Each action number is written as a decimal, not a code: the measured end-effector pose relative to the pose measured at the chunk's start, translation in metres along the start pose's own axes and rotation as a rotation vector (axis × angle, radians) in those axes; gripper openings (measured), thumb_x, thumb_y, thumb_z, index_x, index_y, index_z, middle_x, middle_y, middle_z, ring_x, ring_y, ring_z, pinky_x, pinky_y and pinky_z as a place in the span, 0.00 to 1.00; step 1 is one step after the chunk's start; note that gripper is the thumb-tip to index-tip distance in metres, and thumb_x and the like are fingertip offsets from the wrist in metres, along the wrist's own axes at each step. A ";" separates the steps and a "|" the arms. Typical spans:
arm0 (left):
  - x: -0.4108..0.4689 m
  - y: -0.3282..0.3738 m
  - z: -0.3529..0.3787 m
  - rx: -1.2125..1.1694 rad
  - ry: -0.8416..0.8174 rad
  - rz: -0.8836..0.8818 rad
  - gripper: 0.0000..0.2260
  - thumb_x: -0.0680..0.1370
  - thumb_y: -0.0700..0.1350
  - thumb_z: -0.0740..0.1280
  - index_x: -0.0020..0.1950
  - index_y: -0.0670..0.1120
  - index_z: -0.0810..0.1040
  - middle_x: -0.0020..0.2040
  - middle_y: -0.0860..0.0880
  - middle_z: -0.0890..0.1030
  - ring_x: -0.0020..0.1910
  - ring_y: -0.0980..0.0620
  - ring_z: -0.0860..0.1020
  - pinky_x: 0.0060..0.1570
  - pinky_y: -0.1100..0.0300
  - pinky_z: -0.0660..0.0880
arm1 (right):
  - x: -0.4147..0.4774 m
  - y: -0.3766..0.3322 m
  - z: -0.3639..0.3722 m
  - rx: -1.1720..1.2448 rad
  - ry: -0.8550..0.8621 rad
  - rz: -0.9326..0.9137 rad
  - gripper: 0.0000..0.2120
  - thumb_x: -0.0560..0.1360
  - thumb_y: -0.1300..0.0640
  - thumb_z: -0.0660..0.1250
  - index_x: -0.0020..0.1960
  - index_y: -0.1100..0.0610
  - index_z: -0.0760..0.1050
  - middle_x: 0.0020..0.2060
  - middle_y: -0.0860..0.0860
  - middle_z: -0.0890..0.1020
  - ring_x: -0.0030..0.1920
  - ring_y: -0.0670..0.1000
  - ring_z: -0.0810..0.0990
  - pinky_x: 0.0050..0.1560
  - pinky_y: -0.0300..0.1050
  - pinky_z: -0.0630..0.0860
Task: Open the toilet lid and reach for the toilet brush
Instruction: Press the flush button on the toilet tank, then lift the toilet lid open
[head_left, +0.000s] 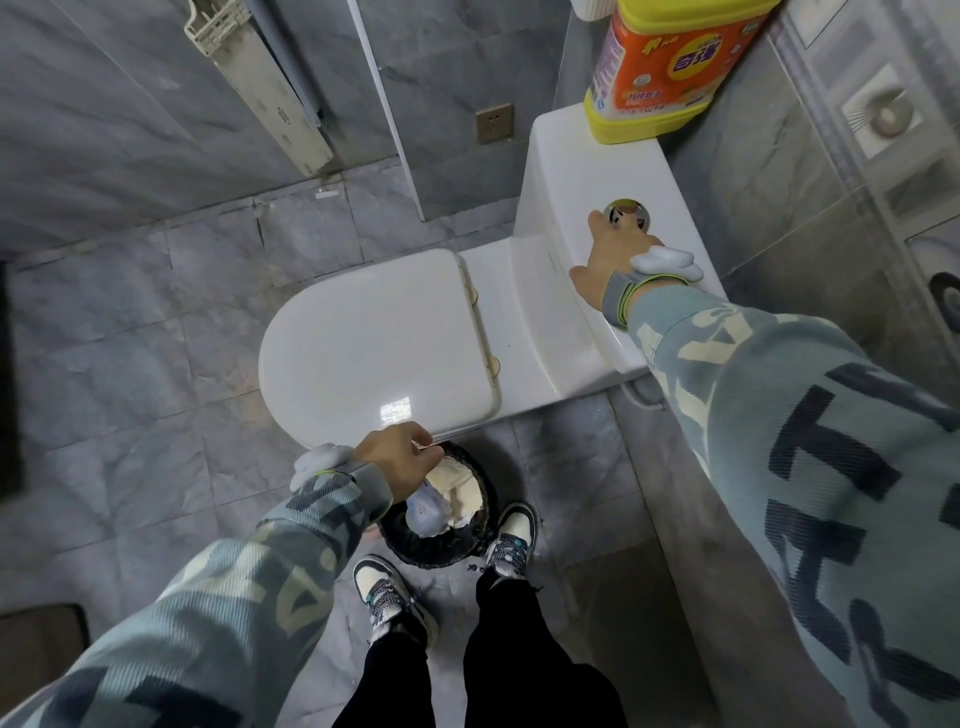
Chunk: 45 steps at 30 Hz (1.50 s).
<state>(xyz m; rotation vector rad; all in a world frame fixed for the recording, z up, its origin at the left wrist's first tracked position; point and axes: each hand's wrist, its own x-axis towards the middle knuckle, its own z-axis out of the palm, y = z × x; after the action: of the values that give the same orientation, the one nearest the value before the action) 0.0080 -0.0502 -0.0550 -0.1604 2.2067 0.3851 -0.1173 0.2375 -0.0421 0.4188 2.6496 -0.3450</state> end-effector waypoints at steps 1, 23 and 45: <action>0.000 -0.002 0.000 0.000 -0.002 -0.003 0.18 0.77 0.58 0.62 0.63 0.52 0.77 0.58 0.50 0.82 0.56 0.48 0.79 0.50 0.58 0.73 | 0.000 -0.001 0.000 -0.019 -0.016 0.011 0.32 0.76 0.53 0.63 0.78 0.57 0.57 0.75 0.60 0.61 0.73 0.64 0.64 0.68 0.59 0.66; 0.017 -0.075 -0.004 -0.264 -0.038 -0.077 0.19 0.77 0.57 0.63 0.62 0.48 0.78 0.56 0.48 0.83 0.50 0.46 0.83 0.57 0.51 0.78 | -0.058 -0.096 0.060 -0.231 -0.007 -0.151 0.29 0.75 0.57 0.60 0.75 0.51 0.59 0.70 0.55 0.64 0.62 0.59 0.74 0.50 0.52 0.72; 0.217 -0.215 0.071 -1.553 0.081 -0.655 0.31 0.68 0.57 0.69 0.68 0.46 0.70 0.61 0.50 0.79 0.53 0.52 0.80 0.54 0.52 0.71 | -0.103 -0.143 0.324 -0.033 -0.611 -0.276 0.19 0.78 0.47 0.58 0.68 0.49 0.71 0.60 0.53 0.81 0.57 0.59 0.80 0.53 0.48 0.76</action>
<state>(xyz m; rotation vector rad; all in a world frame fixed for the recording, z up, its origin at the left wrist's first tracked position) -0.0193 -0.2250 -0.3136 -1.6364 1.3004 1.5838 0.0443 -0.0171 -0.2544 -0.0672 2.1019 -0.4316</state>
